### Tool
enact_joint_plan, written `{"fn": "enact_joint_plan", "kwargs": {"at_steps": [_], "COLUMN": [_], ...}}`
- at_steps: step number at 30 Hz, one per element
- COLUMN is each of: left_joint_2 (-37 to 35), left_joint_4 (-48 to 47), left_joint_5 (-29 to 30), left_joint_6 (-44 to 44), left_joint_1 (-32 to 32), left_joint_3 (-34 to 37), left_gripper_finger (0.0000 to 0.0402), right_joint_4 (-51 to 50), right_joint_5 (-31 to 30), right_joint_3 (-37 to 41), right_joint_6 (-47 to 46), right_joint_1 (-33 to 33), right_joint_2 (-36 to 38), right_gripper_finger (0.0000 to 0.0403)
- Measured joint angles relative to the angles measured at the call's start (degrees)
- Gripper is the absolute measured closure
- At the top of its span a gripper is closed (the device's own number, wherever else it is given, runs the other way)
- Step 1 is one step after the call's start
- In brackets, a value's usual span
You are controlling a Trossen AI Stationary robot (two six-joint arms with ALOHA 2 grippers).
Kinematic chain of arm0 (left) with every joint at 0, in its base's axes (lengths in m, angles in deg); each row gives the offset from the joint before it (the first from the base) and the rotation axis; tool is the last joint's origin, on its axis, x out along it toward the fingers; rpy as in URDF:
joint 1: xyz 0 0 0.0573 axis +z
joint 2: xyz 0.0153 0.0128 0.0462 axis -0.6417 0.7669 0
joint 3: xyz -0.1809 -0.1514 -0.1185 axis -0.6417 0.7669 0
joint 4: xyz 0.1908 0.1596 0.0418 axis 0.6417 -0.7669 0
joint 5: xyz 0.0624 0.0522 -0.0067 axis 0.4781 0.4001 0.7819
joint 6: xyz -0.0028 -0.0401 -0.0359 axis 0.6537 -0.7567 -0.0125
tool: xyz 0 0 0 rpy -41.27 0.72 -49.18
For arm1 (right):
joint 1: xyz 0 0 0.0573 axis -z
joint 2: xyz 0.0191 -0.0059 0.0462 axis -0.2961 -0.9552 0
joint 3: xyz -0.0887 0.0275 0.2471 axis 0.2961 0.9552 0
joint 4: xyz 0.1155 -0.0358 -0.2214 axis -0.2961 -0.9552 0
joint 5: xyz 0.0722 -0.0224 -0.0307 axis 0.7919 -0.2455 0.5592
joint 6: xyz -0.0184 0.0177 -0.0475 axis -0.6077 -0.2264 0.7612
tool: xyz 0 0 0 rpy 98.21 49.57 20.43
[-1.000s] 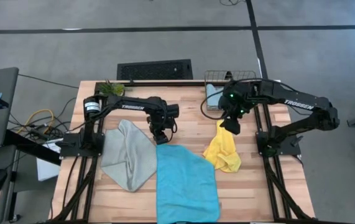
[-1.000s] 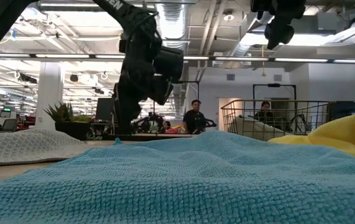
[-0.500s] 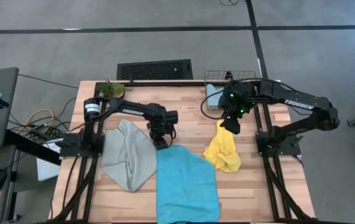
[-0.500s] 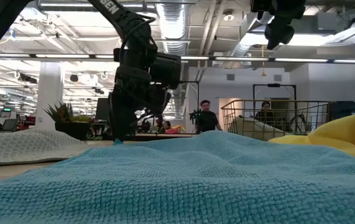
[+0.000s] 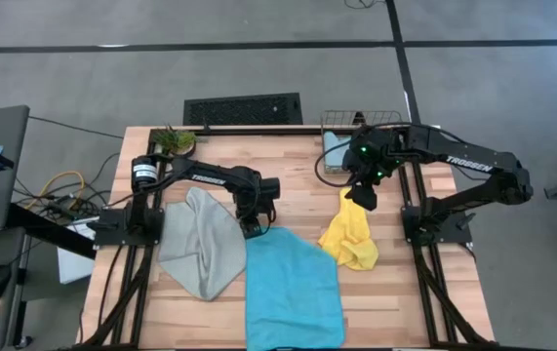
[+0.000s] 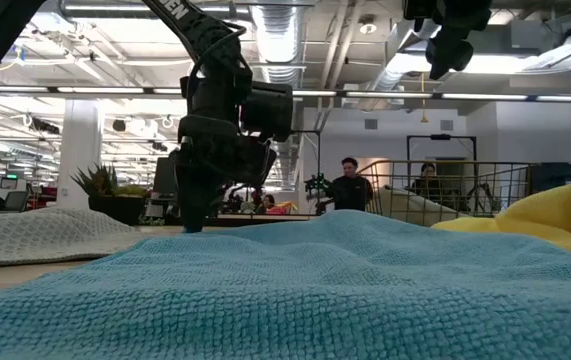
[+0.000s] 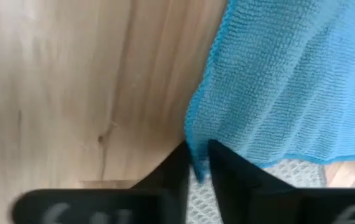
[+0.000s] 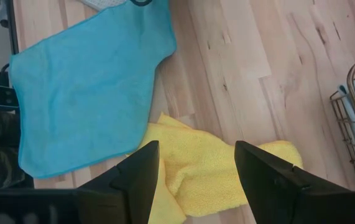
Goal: Fold microfiber towels
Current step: Fold the blue microfiber cloth
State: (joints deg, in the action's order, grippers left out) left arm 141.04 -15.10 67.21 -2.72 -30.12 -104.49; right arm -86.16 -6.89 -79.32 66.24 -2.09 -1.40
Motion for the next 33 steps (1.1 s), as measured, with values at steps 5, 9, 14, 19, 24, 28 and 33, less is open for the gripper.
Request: {"fn": "enact_joint_plan", "kwargs": {"at_steps": [5, 9, 14, 19, 24, 28, 33], "left_joint_2": [0.0, -0.3, -4.8, -10.0, -13.3, -14.4, -14.4], "left_joint_4": [-0.1, -4.1, -6.9, -9.6, -12.8, -19.1, -24.6], "left_joint_5": [1.4, 4.6, 11.4, 18.7, 21.5, 25.7, 27.5], "left_joint_6": [0.8, 2.0, 2.0, 3.8, 7.7, 10.8, 15.5], "left_joint_1": [0.0, 0.2, 0.6, 0.6, 0.3, -0.3, -0.6], "left_joint_3": [-0.1, -1.5, -3.8, -6.8, -10.5, -15.9, -24.8], "left_gripper_finger": [0.0394, 0.0399, 0.0400, 0.0401, 0.0401, 0.0401, 0.0401], "right_joint_4": [0.0, 0.0, 0.7, 1.4, 6.3, 14.8, 26.4], "right_joint_5": [0.0, 0.0, -0.2, -0.2, -0.2, 0.0, 0.0], "right_joint_3": [0.0, 0.0, 0.0, 0.0, 0.0, 0.0, 0.0], "right_joint_6": [0.0, 0.0, 0.0, 1.1, 5.8, 8.5, 13.4], "right_joint_1": [0.0, 0.0, 0.0, 0.2, 1.0, 1.5, 1.5], "right_joint_2": [0.0, -0.3, -2.3, -7.2, -11.8, -13.9, -14.9], "right_gripper_finger": [0.0168, 0.0168, 0.0168, 0.0168, 0.0168, 0.0168, 0.0168]}}
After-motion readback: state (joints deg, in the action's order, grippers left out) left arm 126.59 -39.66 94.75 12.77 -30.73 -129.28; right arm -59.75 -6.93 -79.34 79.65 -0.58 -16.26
